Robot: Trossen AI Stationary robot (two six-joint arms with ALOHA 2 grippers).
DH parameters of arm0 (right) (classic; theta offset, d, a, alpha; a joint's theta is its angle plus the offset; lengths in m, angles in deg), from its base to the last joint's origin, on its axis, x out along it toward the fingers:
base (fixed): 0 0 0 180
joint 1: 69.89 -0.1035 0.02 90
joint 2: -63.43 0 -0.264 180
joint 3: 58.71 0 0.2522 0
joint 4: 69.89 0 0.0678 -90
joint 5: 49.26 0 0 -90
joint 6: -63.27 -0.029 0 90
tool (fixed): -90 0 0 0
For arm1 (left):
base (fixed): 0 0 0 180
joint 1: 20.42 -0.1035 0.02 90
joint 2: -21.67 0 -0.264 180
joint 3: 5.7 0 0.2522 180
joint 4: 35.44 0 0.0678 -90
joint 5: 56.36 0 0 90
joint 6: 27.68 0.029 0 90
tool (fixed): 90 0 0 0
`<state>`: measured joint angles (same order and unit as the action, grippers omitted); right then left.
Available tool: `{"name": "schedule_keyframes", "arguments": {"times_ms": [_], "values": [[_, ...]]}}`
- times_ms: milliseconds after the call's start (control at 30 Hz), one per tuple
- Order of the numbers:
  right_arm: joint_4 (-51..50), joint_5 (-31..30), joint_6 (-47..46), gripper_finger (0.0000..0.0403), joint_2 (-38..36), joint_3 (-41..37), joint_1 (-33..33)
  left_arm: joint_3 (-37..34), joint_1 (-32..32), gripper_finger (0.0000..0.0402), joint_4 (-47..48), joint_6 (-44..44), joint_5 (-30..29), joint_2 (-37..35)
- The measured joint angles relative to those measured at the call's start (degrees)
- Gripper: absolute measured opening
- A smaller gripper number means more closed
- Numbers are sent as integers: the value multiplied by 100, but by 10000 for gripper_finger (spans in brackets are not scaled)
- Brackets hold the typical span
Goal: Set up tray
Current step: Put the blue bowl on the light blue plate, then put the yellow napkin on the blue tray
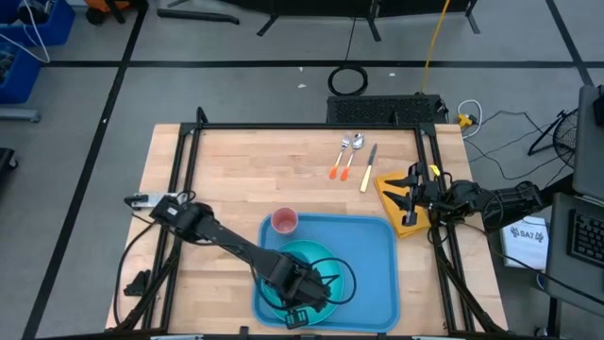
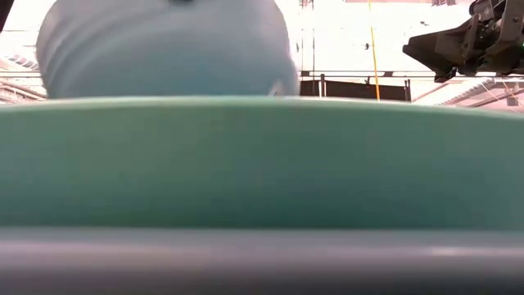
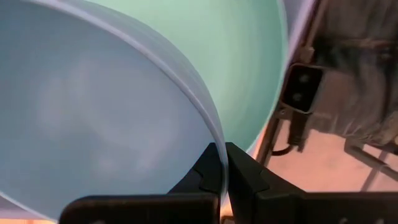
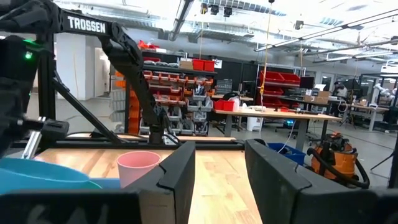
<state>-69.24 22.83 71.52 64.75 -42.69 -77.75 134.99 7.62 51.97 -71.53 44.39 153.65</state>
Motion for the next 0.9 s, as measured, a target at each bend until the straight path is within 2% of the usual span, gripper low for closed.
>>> {"name": "schedule_keyframes", "arguments": {"times_ms": [267, 533, 733, 833, 900], "values": [[-6, 0, -2, 130, 0, -1, 0, 13, -27, 13, -98, 29, 212, 180], [-4, 2, -4, 130, 0, -1, 0, -2, -27, 108, -739, 36, 269, 119], [-6, 2, -7, 130, 0, -2, 0, -2, -55, 147, -693, 400, 315, 109], [-6, 2, -8, 130, 0, -1, 1, -4, -42, 152, -766, 637, -73, -53], [-7, 3, -147, 130, 0, 0, 2, -4, 34, 151, -786, 923, -852, -267]]}}
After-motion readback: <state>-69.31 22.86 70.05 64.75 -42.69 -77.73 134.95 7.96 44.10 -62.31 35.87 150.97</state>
